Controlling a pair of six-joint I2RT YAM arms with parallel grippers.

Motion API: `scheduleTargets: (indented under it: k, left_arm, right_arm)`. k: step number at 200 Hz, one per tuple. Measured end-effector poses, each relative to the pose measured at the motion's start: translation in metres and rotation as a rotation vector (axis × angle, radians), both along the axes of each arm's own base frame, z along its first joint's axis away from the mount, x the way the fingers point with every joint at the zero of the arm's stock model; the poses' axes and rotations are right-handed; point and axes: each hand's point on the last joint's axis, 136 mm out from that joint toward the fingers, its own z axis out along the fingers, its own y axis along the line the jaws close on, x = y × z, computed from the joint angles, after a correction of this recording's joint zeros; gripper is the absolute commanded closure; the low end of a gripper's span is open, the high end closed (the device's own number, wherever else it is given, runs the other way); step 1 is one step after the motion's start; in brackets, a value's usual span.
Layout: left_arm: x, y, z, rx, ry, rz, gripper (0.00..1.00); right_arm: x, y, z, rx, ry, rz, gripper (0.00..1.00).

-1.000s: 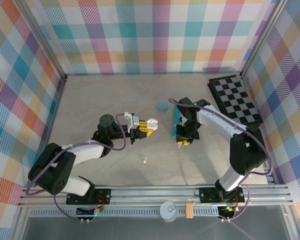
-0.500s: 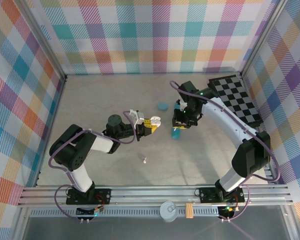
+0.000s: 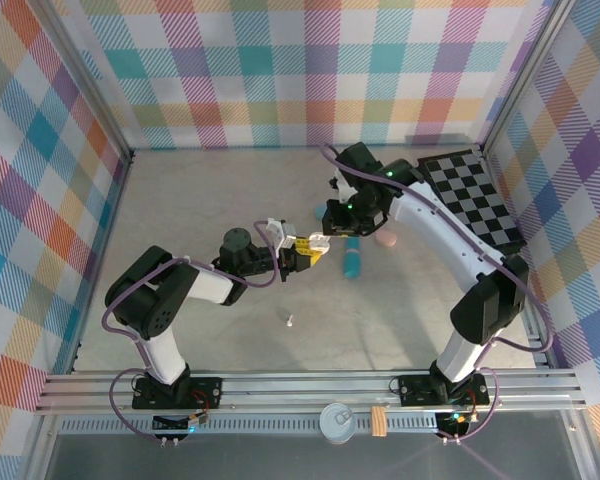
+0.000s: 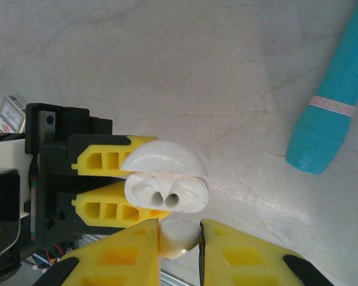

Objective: Insert the wireless bluetooth earbuds into the charging case

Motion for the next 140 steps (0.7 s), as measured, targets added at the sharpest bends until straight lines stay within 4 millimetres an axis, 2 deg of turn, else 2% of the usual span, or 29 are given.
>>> scheduleTargets:
  k: [54, 105, 140]
  left_arm:
    - [0.001, 0.000, 0.000, 0.000, -0.004, 0.005, 1.00]
    - [0.000, 0.002, 0.015, -0.011, -0.043, 0.018, 1.00]
    - [-0.001, 0.002, 0.014, -0.007, -0.037, 0.017, 1.00]
  right_arm:
    - [0.002, 0.014, -0.006, -0.016, 0.001, 0.039, 0.79]
    - [0.000, 0.013, -0.012, -0.043, 0.008, 0.041, 0.79]
    - [0.001, 0.012, -0.013, -0.051, 0.009, 0.038, 0.79]
